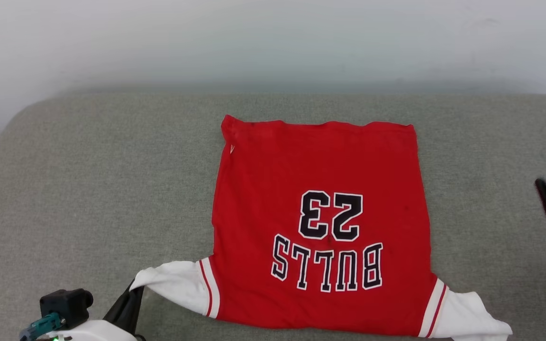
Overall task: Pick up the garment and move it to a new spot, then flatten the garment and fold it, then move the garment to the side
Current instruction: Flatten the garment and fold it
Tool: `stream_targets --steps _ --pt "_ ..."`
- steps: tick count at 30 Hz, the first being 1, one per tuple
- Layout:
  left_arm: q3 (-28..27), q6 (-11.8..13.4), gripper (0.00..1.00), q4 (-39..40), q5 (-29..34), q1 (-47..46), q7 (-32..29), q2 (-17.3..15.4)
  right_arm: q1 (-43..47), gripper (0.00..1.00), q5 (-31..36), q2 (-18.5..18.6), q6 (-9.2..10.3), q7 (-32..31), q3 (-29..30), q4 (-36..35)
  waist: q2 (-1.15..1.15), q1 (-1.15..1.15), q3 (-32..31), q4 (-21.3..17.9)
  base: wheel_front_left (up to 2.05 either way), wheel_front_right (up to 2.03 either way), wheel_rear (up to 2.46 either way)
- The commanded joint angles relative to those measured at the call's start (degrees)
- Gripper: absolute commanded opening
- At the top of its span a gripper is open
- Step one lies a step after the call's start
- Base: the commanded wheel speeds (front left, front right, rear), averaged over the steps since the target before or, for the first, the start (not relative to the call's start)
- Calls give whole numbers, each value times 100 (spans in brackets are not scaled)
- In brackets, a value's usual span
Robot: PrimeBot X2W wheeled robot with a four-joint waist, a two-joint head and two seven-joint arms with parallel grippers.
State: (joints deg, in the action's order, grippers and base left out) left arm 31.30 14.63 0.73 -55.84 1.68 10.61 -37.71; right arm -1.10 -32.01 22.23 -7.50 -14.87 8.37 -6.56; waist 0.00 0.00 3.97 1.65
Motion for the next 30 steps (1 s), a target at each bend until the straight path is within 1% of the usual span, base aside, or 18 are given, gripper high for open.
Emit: stream_targets --steps 1,2,5,6,7,11,15,18,23,26,28,30 --pt "21 23 0 102 84 -164 20 11 -482 100 119 46 2 -155 143 -88 0 0 237 147 0 0 0" --pt "21 23 0 102 84 -164 20 11 -482 100 119 46 2 -155 143 -88 0 0 237 147 0 0 0" --pt "26 13 0 191 185 -337 51 25 -1273 100 157 71 2 -601 167 -78 0 0 506 268 0 0 0" --pt "24 1 0 221 213 -405 71 40 -1541 100 161 132 2 -813 145 -68 0 0 623 318 0 0 0" --pt "31 -41 0 250 276 -565 84 82 -2091 100 246 257 2 -1198 58 28 0 0 838 408 0 0 0" --pt "61 -127 0 242 379 -827 129 175 -3123 100 446 496 2 -2008 -320 563 0 0 1208 570 0 0 0" --pt "94 -214 0 204 491 -1123 172 297 -3972 100 518 582 3 -2714 -643 1254 0 0 1533 757 0 0 0" --pt "134 -278 0 160 550 -1300 196 380 -4407 100 506 635 3 -3340 -943 1725 0 0 1751 867 0 0 0" --pt "183 -371 0 118 653 -1591 242 528 -4904 100 485 866 3 -4243 -1398 2292 0 0 2119 1036 0 0 0" --pt "219 -440 0 78 720 -1758 268 601 -5117 100 504 1000 3 -4518 -1568 2580 0 0 2320 1138 0 0 0" --pt "242 -478 0 39 748 -1844 283 661 -5225 100 472 980 3 -4595 -1559 2762 0 0 2443 1190 0 0 0" --pt "255 -515 0 10 779 -1923 289 708 -5310 100 584 1016 3 -4567 -1612 2888 0 0 2564 1226 0 0 0"
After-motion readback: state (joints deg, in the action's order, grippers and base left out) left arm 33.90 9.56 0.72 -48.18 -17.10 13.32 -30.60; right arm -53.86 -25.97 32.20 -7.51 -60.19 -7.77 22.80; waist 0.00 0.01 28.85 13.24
